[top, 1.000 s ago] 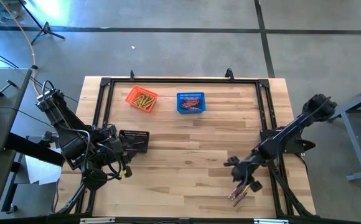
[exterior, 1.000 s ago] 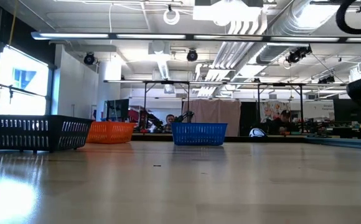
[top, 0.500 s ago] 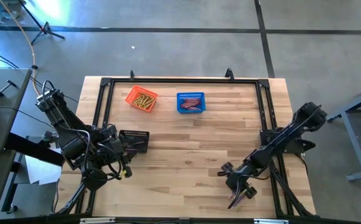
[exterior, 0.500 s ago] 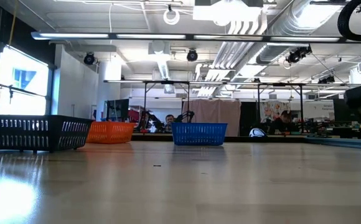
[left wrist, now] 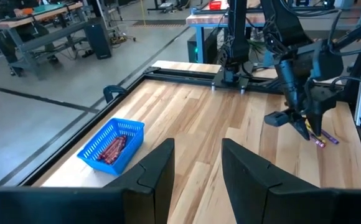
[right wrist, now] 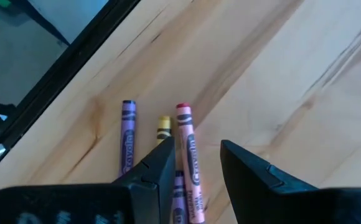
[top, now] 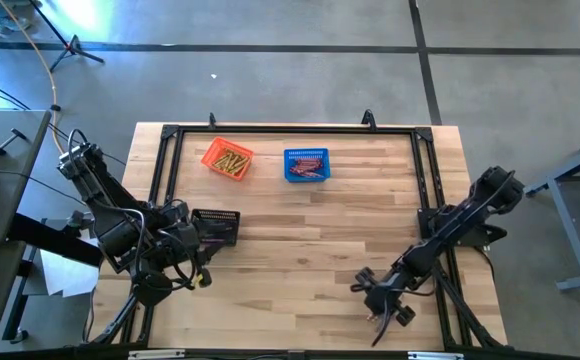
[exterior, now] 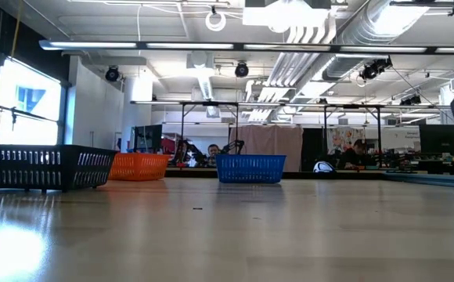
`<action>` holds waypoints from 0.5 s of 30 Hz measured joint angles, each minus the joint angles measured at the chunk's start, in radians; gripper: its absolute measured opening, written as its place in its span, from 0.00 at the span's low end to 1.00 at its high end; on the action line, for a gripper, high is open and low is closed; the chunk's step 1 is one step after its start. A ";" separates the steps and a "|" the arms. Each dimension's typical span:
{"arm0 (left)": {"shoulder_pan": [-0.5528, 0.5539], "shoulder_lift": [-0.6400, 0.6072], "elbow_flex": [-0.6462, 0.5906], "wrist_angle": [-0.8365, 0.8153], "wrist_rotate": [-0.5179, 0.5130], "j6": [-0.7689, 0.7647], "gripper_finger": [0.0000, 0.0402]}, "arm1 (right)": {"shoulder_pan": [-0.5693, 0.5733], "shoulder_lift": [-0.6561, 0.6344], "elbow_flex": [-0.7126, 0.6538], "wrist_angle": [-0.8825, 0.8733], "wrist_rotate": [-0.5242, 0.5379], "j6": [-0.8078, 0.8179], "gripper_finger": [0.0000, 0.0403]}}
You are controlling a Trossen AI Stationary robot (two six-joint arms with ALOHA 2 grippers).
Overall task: Sort crayons
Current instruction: Put the red crayon into the blue bin
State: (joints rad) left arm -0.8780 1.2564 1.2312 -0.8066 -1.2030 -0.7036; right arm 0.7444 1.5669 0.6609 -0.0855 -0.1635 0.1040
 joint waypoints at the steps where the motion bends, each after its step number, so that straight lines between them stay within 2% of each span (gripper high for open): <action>1: 0.000 0.000 0.000 0.000 0.005 0.000 0.29 | 0.005 0.000 0.000 0.000 0.008 0.000 0.28; 8: 0.000 0.000 0.000 0.000 0.015 0.000 0.29 | 0.016 0.000 0.000 -0.002 0.086 -0.001 0.28; 15: 0.000 0.000 0.000 0.000 0.025 0.000 0.29 | 0.016 0.000 -0.001 -0.009 0.084 -0.008 0.28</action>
State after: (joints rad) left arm -0.8780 1.2564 1.2312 -0.8070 -1.1782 -0.7033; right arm 0.7601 1.5669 0.6598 -0.0941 -0.0792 0.0961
